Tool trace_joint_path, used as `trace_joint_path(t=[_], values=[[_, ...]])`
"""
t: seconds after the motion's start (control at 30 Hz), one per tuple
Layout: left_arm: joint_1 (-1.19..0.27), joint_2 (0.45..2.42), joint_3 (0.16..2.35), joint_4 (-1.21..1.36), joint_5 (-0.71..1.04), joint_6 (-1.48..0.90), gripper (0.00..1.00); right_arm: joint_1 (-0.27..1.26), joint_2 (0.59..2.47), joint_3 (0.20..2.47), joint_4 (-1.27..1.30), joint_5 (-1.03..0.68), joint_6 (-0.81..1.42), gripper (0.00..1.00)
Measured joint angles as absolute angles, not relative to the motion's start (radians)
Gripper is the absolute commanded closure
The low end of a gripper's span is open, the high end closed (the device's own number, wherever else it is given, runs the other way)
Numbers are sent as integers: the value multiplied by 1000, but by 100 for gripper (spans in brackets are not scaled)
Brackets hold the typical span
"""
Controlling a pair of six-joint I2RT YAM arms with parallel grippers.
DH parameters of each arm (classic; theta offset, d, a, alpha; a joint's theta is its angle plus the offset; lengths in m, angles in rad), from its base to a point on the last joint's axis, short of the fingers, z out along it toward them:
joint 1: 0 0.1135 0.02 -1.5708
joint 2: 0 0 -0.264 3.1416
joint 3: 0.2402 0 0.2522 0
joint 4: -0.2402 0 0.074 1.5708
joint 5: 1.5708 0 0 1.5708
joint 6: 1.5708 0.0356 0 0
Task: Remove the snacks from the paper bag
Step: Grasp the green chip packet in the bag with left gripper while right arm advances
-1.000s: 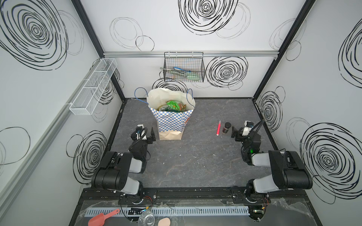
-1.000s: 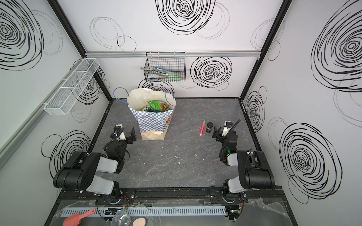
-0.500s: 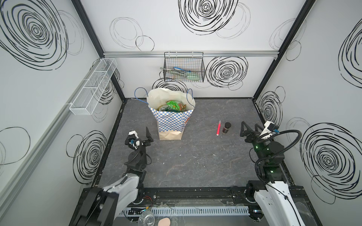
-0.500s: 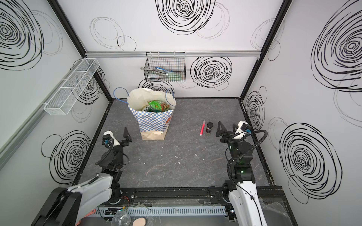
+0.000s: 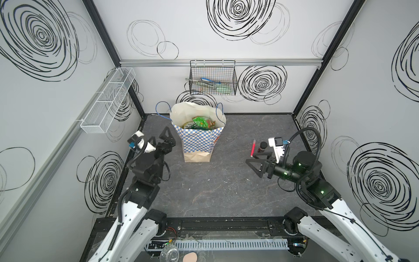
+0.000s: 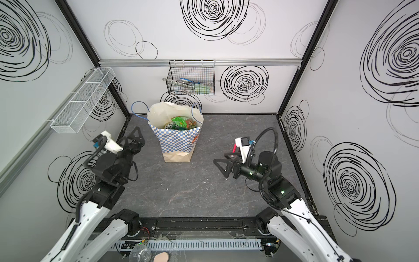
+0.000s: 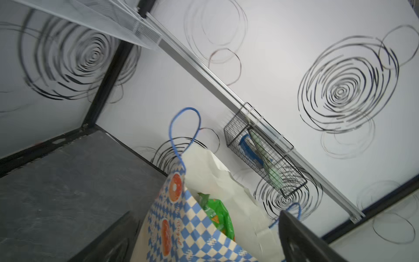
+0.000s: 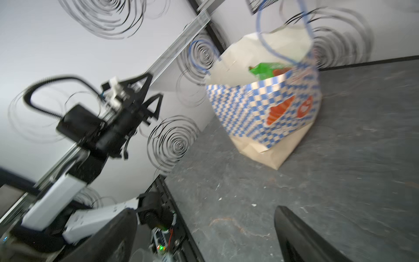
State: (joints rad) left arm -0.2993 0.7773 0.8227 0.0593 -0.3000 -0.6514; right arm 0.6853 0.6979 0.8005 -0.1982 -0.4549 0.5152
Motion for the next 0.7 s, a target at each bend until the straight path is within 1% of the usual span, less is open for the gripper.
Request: trace_joint_path(t=[0.07,0.17,0.3,0.43,0.5,0.57,0.7], values=[[-337,950,1050,-54,-205,-595,2,852,773,865,-237,-361,485,2],[-404,1204,1390,-225,-139,-482,1,1026,898,963,-308,-239,442,3],[-442,1486,1771,-437,-123,-345,1,1139,1006,1005,-384,-146,421,3],[-424,1779,2135,-675,-118,-258,2,1185,984,937,-390,-86,445,3],[-411,1896,2244,-760,-105,-238,1,1192,936,877,-379,-71,471,3],[-398,2009,2300,-842,-96,-220,1,1194,871,817,-377,-57,504,3],[-386,2135,2265,-934,-100,-195,2,1198,770,770,-384,-35,554,3]])
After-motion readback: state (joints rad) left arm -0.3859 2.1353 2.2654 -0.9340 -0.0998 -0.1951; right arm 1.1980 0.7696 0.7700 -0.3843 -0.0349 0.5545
